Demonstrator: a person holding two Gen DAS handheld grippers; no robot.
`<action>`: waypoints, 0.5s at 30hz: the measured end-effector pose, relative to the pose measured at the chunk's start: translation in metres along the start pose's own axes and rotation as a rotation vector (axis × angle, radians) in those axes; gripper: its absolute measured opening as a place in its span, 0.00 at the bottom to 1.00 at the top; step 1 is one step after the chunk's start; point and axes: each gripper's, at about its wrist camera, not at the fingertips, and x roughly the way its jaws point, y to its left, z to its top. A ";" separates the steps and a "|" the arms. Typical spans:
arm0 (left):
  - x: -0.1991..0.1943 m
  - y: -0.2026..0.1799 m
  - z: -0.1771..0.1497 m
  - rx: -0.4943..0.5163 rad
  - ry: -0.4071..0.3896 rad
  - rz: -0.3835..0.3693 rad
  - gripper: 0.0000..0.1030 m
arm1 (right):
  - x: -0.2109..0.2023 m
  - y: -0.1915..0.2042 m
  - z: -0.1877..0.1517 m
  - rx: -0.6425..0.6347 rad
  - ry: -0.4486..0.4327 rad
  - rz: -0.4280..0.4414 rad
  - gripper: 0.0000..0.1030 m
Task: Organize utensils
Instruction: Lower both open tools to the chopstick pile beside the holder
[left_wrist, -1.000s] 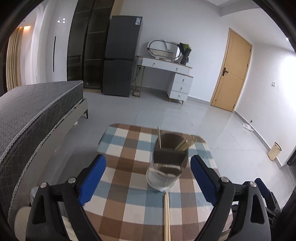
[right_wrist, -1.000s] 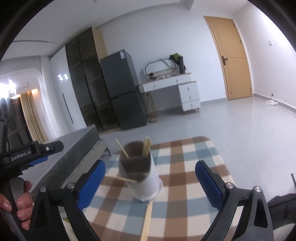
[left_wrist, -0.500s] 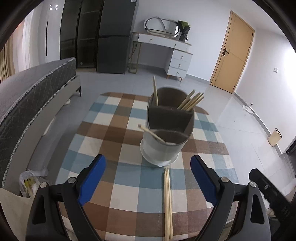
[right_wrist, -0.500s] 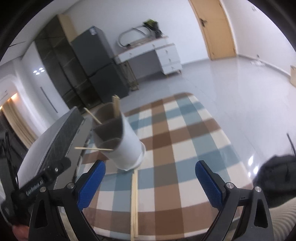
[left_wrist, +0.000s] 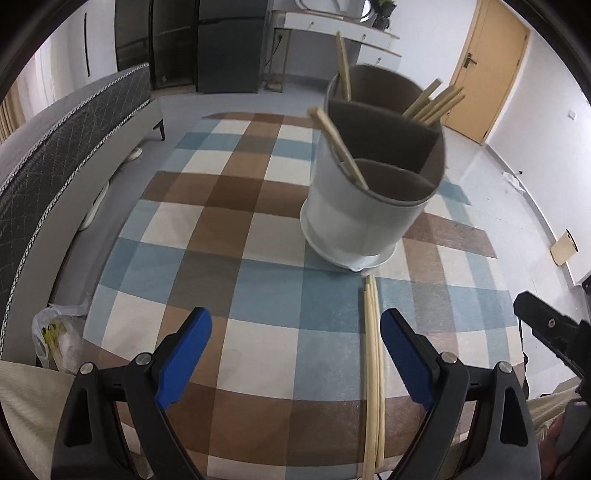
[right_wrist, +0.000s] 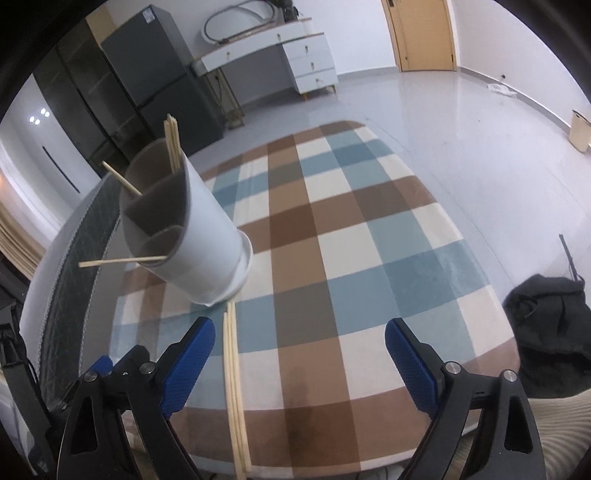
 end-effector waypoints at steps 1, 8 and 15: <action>0.002 0.002 0.002 -0.023 0.015 0.003 0.87 | 0.005 0.000 0.000 0.004 0.021 0.006 0.90; 0.019 0.018 0.006 -0.108 0.080 0.052 0.87 | 0.035 0.011 0.002 -0.045 0.105 -0.003 0.79; 0.033 0.033 0.009 -0.188 0.165 0.084 0.87 | 0.077 0.041 0.009 -0.174 0.213 0.032 0.55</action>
